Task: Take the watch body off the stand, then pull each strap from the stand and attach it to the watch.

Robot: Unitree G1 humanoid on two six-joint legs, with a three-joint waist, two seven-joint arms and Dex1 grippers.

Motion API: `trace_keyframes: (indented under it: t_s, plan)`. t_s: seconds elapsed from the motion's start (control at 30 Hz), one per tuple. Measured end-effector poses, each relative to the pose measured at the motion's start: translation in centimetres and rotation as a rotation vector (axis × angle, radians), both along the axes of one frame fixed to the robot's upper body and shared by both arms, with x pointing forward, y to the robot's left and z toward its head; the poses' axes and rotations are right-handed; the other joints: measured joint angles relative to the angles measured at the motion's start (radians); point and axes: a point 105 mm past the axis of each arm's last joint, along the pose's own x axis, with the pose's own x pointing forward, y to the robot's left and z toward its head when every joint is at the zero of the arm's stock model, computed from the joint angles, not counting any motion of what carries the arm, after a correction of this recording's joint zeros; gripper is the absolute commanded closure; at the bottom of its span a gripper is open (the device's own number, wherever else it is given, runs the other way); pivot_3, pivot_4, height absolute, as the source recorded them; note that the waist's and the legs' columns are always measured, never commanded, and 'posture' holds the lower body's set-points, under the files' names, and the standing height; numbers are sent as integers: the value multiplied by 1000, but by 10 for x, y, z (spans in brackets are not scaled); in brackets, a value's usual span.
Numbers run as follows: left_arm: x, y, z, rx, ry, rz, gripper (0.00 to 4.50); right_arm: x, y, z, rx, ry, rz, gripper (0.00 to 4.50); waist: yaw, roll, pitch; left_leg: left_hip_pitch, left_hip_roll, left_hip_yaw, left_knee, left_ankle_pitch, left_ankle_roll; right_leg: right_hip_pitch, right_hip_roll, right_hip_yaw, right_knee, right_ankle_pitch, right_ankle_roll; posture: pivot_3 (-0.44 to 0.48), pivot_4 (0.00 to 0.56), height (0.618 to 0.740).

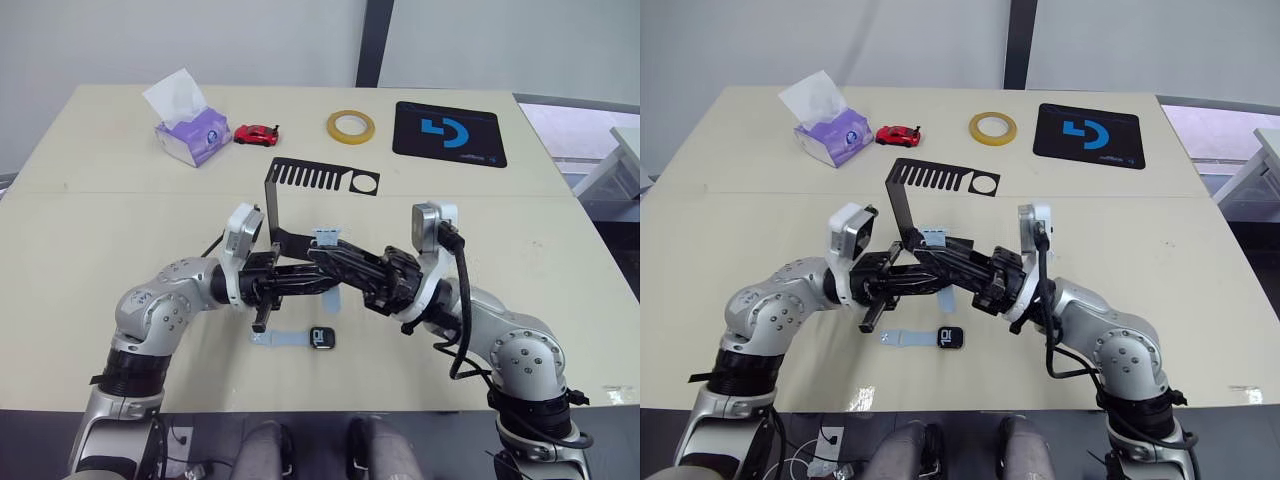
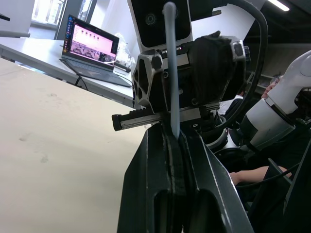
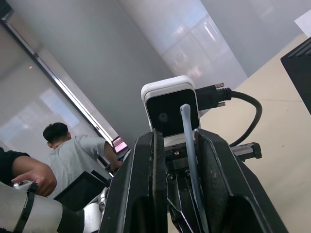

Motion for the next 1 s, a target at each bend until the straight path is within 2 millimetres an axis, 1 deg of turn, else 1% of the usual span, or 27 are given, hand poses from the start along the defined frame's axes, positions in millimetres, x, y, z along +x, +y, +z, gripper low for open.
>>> trace_keyframes:
  t_s: [0.4,1.0]
  plan:
    - [1,-1,-2,-17,15,19,4500,4,-1,3,33,-18,-33,3277,0,0,0,0,0,0,0,0,0,0,0,0,0,0,0,0,150,740]
    - [2,0,-2,-25,15,35,4500,7,-2,-4,24,-5,-35,3277,0,0,0,0,0,0,0,0,0,0,0,0,0,0,0,0,150,740]
